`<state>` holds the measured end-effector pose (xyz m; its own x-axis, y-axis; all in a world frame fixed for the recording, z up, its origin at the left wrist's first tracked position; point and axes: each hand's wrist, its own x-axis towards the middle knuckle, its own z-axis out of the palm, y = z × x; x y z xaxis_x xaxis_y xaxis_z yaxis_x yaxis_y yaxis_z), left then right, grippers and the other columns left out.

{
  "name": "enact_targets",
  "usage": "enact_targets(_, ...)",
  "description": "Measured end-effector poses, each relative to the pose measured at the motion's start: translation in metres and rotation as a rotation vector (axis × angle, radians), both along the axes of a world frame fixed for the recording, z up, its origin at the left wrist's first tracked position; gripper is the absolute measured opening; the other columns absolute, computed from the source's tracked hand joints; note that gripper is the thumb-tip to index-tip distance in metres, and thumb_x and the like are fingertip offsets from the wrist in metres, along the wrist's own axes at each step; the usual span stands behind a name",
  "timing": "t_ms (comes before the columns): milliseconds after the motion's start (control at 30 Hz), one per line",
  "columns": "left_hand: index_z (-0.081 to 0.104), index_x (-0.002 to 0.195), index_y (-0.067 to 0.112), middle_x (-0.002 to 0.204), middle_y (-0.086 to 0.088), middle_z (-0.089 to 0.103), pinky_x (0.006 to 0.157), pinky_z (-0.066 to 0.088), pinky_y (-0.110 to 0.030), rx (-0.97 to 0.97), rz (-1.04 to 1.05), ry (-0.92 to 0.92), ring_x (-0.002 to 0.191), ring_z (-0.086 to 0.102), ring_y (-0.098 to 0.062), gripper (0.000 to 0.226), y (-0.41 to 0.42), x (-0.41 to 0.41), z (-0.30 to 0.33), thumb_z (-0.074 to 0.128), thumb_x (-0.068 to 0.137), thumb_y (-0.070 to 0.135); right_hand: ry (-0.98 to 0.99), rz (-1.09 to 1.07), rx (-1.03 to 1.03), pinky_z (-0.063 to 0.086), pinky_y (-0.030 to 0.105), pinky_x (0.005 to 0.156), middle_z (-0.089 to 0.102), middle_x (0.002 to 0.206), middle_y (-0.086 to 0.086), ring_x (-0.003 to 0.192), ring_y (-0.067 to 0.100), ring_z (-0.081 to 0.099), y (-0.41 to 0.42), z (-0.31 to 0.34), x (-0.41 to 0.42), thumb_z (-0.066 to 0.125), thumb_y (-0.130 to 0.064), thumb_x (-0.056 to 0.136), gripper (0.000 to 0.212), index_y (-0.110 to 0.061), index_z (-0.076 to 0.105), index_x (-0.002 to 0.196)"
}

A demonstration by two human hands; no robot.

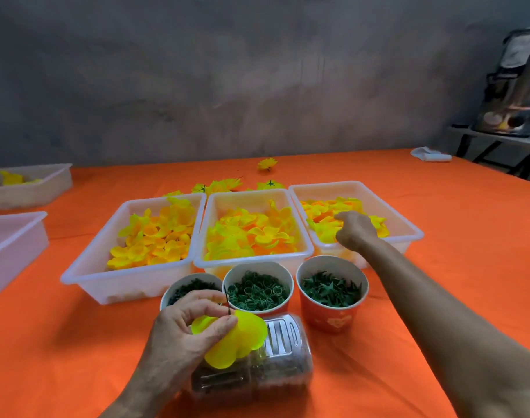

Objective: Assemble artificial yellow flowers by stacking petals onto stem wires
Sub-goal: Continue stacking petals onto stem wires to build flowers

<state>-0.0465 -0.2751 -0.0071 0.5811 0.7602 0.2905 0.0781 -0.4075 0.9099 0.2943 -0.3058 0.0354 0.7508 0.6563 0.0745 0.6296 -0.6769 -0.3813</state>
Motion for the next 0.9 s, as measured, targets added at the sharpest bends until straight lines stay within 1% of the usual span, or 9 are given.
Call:
enact_targets(100,0.073,0.072,0.025,0.095,0.018,0.069,0.072,0.047,-0.007,0.003,-0.02,-0.05,0.083,0.062,0.009,0.013,-0.005,0.001,0.008,0.073,0.059,0.026,0.0,0.045,-0.104,0.047,0.038,0.096,0.056,0.131,0.012,0.119,0.031,0.052,0.013,-0.002,0.01,0.05,0.0,0.083,0.043,-0.011,0.061,0.123)
enact_targets(167,0.074,0.07,0.026,0.092,0.017,0.07,0.072,0.047,-0.007,-0.017,-0.011,-0.057,0.082,0.062,0.009,0.013,-0.004,0.002,0.01,0.073,0.057,0.026,0.016,0.04,-0.137,0.049,0.032,0.085,0.062,0.117,0.015,0.107,0.031,0.058,0.02,-0.003,0.011,0.051,0.0,0.081,0.023,-0.007,0.066,0.097)
enact_targets(233,0.075,0.067,0.022,0.09,0.01,0.071,0.075,0.05,-0.014,-0.028,-0.001,-0.064,0.085,0.064,0.003,0.011,-0.004,0.001,0.011,0.077,0.056,0.025,-0.009,0.015,-0.153,0.043,0.028,0.072,0.062,0.103,0.017,0.096,0.031,0.059,0.023,-0.005,0.009,0.05,0.0,0.082,0.012,-0.006,0.059,0.078)
enact_targets(400,0.076,0.064,0.021,0.093,0.01,0.071,0.079,0.051,-0.026,-0.028,0.033,-0.027,0.09,0.066,-0.006,0.011,-0.002,-0.001,0.008,0.085,0.062,0.028,-0.059,-0.045,-0.122,0.042,0.029,0.068,0.062,0.099,0.019,0.095,0.034,0.06,0.026,-0.011,0.01,0.051,0.001,0.085,0.014,-0.001,0.062,0.092)
enact_targets(467,0.076,0.063,0.021,0.093,0.01,0.071,0.077,0.05,-0.022,-0.024,0.041,-0.027,0.089,0.066,-0.006,0.013,-0.003,-0.001,0.009,0.086,0.061,0.029,-0.056,-0.055,-0.156,0.042,0.029,0.068,0.056,0.091,0.014,0.09,0.032,0.059,0.025,-0.01,0.011,0.054,-0.002,0.083,0.006,-0.005,0.059,0.085)
enact_targets(567,0.076,0.062,0.02,0.092,0.008,0.071,0.078,0.051,-0.02,-0.017,0.046,-0.033,0.088,0.066,-0.006,0.009,-0.005,0.0,0.01,0.078,0.057,0.026,-0.03,-0.018,-0.233,0.041,0.028,0.065,0.053,0.087,0.011,0.08,0.027,0.052,0.026,-0.007,0.014,0.057,-0.005,0.08,0.011,-0.008,0.051,0.072)
enact_targets(667,0.076,0.062,0.02,0.091,0.008,0.072,0.079,0.052,-0.027,-0.012,0.037,-0.027,0.087,0.067,-0.007,0.009,-0.006,-0.001,0.013,0.076,0.056,0.027,-0.045,-0.002,-0.248,0.041,0.026,0.066,0.052,0.088,0.011,0.084,0.028,0.055,0.032,-0.007,0.015,0.051,-0.001,0.084,0.01,-0.007,0.059,0.086)
enact_targets(767,0.076,0.062,0.02,0.091,0.006,0.072,0.078,0.052,-0.024,-0.001,0.037,-0.024,0.087,0.067,-0.007,0.009,-0.006,-0.001,0.013,0.076,0.056,0.027,-0.089,-0.017,-0.211,0.041,0.028,0.066,0.05,0.085,0.011,0.092,0.031,0.06,0.037,-0.012,0.015,0.052,0.001,0.082,0.011,-0.005,0.052,0.073)
enact_targets(900,0.076,0.062,0.022,0.091,0.009,0.072,0.078,0.054,-0.028,-0.004,0.036,-0.026,0.087,0.068,-0.008,0.009,-0.006,-0.001,0.011,0.076,0.057,0.028,-0.037,-0.067,-0.072,0.039,0.029,0.065,0.051,0.078,0.012,0.076,0.03,0.051,0.033,-0.016,0.022,0.05,-0.002,0.081,0.023,-0.008,0.043,0.06)
